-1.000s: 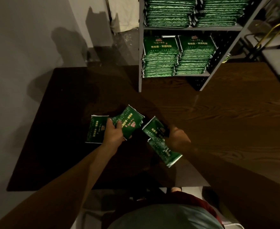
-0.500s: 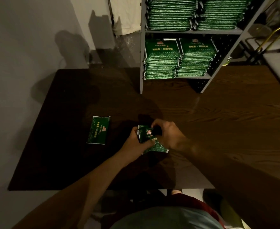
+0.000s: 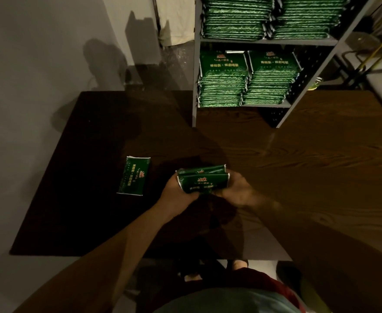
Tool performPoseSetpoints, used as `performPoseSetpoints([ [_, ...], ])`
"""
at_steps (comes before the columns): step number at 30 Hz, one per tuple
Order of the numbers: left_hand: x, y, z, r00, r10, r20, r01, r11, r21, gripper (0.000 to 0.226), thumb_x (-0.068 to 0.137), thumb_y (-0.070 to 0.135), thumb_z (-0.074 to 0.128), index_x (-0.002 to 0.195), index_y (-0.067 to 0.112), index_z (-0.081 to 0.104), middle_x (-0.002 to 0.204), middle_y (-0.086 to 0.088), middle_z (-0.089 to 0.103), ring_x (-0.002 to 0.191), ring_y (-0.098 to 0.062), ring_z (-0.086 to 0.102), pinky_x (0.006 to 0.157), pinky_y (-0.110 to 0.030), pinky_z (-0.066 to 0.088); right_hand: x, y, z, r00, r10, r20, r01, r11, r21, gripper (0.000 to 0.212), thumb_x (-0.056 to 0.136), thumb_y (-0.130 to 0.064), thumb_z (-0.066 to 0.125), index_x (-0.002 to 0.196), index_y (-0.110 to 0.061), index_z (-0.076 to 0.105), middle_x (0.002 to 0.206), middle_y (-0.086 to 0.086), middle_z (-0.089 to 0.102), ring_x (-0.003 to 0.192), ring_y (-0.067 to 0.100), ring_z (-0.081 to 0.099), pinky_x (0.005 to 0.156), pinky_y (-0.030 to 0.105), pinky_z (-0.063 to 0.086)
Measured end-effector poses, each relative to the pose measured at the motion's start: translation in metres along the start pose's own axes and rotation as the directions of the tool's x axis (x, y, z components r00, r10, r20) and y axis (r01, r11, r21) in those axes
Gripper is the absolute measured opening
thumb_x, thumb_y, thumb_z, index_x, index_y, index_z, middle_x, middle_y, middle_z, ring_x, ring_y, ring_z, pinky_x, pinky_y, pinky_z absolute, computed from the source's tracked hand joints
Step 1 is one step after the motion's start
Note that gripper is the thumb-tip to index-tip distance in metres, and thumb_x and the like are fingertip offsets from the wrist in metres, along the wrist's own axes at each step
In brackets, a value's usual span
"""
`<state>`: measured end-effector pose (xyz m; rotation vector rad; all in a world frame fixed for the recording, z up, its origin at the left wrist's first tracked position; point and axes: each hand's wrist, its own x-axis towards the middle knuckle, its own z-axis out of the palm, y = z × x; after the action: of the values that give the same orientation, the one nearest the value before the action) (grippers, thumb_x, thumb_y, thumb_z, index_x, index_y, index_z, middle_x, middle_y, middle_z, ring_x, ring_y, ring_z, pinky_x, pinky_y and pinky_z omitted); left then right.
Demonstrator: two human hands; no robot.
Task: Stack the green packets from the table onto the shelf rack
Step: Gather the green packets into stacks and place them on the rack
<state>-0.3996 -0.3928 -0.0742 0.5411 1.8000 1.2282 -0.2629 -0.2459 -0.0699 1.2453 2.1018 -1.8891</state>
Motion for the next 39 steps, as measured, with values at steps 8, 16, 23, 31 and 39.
performPoseSetpoints([
  [8, 0.010, -0.012, -0.011, 0.984, 0.134, 0.118, -0.173, 0.877, 0.448, 0.041, 0.084, 0.011, 0.080, 0.120, 0.020, 0.060, 0.119, 0.005, 0.060, 0.113, -0.011, 0.057, 0.096, -0.028, 0.048, 0.004, 0.028, -0.010, 0.958, -0.199, -0.209, 0.101, 0.910, -0.401, 0.047, 0.078, -0.020, 0.083, 0.120, -0.018, 0.063, 0.116, 0.005, 0.057, 0.109, 0.024, 0.059, 0.093, 0.040, 0.051],
  [16, 0.019, -0.013, -0.008, 0.987, 0.085, 0.137, -0.158, 0.695, 0.701, 0.047, 0.095, 0.034, 0.069, 0.136, 0.024, 0.049, 0.130, 0.004, 0.050, 0.117, -0.020, 0.053, 0.100, -0.043, 0.048, 0.004, 0.025, -0.004, 0.970, -0.173, -0.172, 0.063, 0.859, -0.508, 0.053, 0.084, -0.021, 0.072, 0.130, -0.020, 0.045, 0.124, 0.002, 0.047, 0.103, 0.027, 0.060, 0.077, 0.032, 0.045],
  [23, 0.022, -0.005, -0.008, 0.984, 0.116, 0.137, -0.172, 0.819, 0.547, 0.025, 0.088, 0.015, 0.077, 0.103, 0.022, 0.058, 0.109, -0.001, 0.057, 0.104, -0.021, 0.059, 0.088, -0.036, 0.050, 0.004, 0.011, -0.007, 0.983, -0.109, -0.145, 0.080, 0.978, -0.194, 0.034, 0.086, -0.001, 0.069, 0.100, -0.028, 0.055, 0.105, 0.004, 0.064, 0.097, 0.031, 0.069, 0.084, 0.051, 0.059],
  [31, 0.020, 0.039, -0.021, 0.970, 0.178, 0.165, -0.239, 0.825, 0.513, 0.026, 0.087, 0.021, 0.079, 0.111, 0.022, 0.068, 0.102, 0.009, 0.071, 0.089, -0.002, 0.068, 0.077, -0.025, 0.056, -0.004, -0.014, -0.039, 0.986, -0.146, -0.075, 0.135, 0.981, -0.142, 0.034, 0.085, -0.009, 0.077, 0.107, -0.030, 0.062, 0.105, 0.000, 0.070, 0.082, 0.017, 0.073, 0.066, 0.032, 0.061],
  [39, 0.025, 0.102, -0.028, 0.939, 0.227, 0.260, -0.322, 0.849, 0.419, 0.030, 0.088, 0.004, 0.071, 0.106, 0.028, 0.066, 0.100, 0.003, 0.074, 0.092, -0.009, 0.072, 0.087, -0.034, 0.059, -0.028, -0.071, -0.074, 0.957, -0.264, -0.118, 0.245, 0.957, -0.152, 0.031, 0.087, 0.001, 0.071, 0.105, -0.022, 0.060, 0.111, 0.002, 0.067, 0.098, 0.022, 0.070, 0.072, 0.036, 0.063],
])
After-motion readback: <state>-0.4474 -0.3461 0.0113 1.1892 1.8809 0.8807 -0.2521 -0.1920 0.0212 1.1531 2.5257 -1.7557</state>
